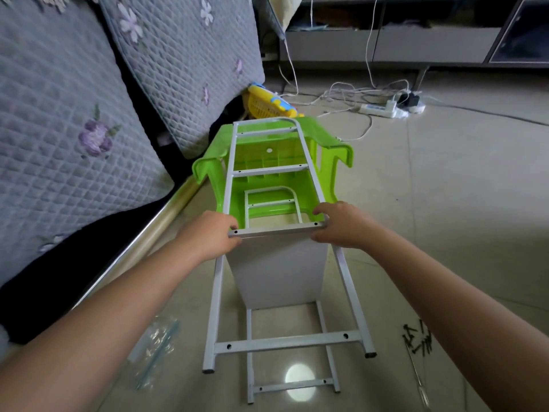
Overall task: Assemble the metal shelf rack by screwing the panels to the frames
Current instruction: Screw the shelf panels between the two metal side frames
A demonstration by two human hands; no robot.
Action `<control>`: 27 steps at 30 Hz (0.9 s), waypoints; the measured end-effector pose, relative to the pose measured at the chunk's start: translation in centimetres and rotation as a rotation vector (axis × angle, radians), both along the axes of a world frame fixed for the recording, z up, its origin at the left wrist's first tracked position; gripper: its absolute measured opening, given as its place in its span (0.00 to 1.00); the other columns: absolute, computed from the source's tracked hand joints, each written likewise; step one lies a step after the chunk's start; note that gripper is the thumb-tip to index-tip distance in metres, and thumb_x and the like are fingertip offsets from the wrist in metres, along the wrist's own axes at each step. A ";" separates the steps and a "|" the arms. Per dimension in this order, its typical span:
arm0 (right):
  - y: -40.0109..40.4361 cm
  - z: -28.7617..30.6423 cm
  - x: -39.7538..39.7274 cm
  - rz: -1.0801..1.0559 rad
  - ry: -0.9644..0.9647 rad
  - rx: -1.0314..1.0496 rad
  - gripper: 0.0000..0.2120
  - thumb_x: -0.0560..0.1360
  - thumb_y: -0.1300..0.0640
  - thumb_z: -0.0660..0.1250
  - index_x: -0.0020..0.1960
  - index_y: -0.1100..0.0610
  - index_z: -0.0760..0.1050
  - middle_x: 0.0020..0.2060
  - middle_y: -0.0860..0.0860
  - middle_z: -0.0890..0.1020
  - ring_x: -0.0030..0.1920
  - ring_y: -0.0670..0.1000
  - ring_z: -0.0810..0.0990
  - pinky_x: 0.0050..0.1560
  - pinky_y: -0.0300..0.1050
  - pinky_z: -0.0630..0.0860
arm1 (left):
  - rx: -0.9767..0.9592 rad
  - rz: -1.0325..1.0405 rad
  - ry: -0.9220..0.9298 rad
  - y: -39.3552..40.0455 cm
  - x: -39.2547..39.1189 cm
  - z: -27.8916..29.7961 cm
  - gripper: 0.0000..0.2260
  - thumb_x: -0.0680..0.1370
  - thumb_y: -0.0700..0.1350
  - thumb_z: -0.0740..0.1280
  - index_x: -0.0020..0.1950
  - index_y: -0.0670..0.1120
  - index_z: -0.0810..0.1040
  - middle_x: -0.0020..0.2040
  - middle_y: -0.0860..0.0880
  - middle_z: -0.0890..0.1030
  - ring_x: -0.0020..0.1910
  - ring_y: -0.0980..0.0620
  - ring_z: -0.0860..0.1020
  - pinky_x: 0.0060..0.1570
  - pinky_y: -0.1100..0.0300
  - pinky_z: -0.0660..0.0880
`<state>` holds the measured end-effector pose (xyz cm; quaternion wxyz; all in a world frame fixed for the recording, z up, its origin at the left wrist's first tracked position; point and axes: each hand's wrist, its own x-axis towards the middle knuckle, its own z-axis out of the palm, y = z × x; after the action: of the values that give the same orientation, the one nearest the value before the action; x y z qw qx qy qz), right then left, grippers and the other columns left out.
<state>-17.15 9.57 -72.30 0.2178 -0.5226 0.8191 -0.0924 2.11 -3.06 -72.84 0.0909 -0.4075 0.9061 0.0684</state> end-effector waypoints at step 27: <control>6.7 -6.4 -7.9 -0.181 -0.114 -0.023 0.19 0.78 0.54 0.60 0.68 0.58 0.68 0.63 0.57 0.74 0.60 0.56 0.74 0.59 0.43 0.68 | -0.208 -0.013 0.140 4.0 -6.9 0.4 0.18 0.79 0.51 0.59 0.64 0.42 0.72 0.65 0.43 0.72 0.63 0.42 0.70 0.60 0.51 0.70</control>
<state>-25.04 16.27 -78.69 0.2487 -0.4430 0.8480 -0.1507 -4.82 0.92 -72.43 -0.0152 -0.4030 0.9151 0.0016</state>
